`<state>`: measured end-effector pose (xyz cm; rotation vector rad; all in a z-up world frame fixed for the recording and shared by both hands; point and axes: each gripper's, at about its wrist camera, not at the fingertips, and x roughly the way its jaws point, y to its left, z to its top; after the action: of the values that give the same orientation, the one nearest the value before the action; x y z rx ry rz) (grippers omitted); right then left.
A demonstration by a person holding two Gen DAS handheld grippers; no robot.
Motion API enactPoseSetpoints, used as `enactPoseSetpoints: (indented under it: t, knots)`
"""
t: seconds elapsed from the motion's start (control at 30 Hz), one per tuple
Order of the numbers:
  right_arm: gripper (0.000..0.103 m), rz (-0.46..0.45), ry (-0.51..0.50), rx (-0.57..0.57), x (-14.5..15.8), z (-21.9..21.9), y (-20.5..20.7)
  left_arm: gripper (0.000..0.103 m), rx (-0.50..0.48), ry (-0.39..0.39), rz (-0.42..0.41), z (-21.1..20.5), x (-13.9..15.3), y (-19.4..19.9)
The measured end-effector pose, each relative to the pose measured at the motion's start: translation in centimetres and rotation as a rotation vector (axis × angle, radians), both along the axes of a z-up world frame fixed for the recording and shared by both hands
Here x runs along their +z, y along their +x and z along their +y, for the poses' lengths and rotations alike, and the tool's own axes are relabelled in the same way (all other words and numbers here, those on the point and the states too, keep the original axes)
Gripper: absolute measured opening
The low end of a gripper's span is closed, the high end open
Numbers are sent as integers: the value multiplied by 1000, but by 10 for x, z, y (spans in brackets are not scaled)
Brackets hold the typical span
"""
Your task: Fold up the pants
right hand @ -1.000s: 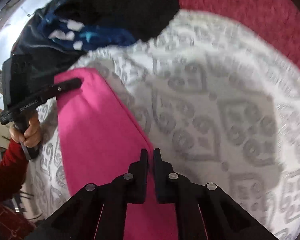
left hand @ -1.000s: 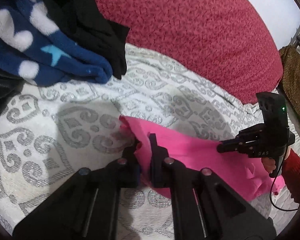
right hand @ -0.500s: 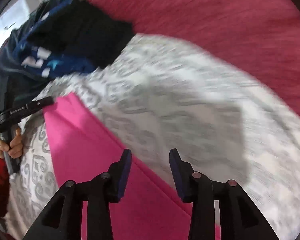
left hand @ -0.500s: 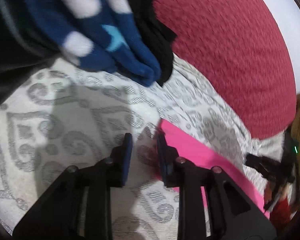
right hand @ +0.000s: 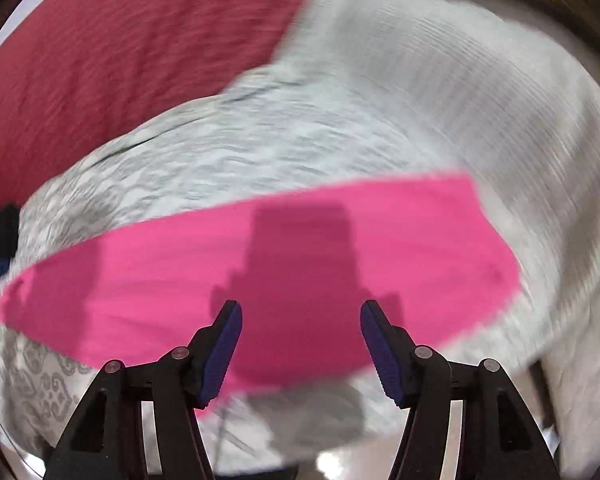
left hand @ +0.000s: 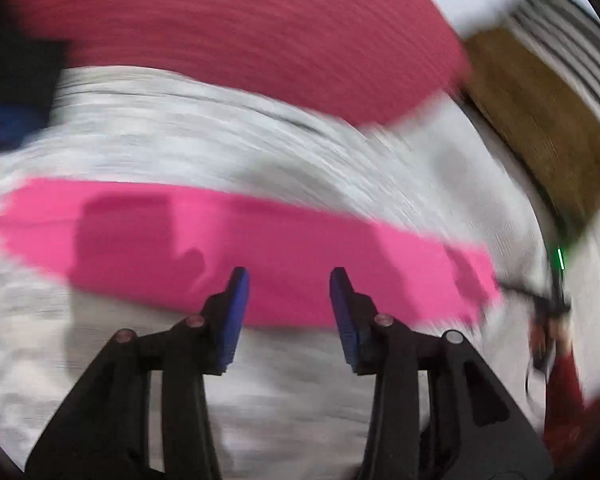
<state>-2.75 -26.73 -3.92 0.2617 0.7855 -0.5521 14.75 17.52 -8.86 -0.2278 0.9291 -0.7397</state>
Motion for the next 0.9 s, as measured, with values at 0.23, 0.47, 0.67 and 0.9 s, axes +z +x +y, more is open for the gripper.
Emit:
enactPoseSetpoints:
  t: [0.23, 0.47, 0.67, 0.9]
  knots:
    - [63, -138, 96, -68, -2, -43, -40, 43, -481, 85, 142, -186, -22, -76]
    - [63, -168, 135, -141, -22, -107, -67, 43, -590, 226, 91, -279, -35, -101]
    - [63, -207, 128, -160, -1, -174, -61, 43, -534, 238, 50, -306, -26, -89]
    - [63, -111, 106, -10, 1, -203, 3, 43, -536, 240, 13, -320, -20, -93]
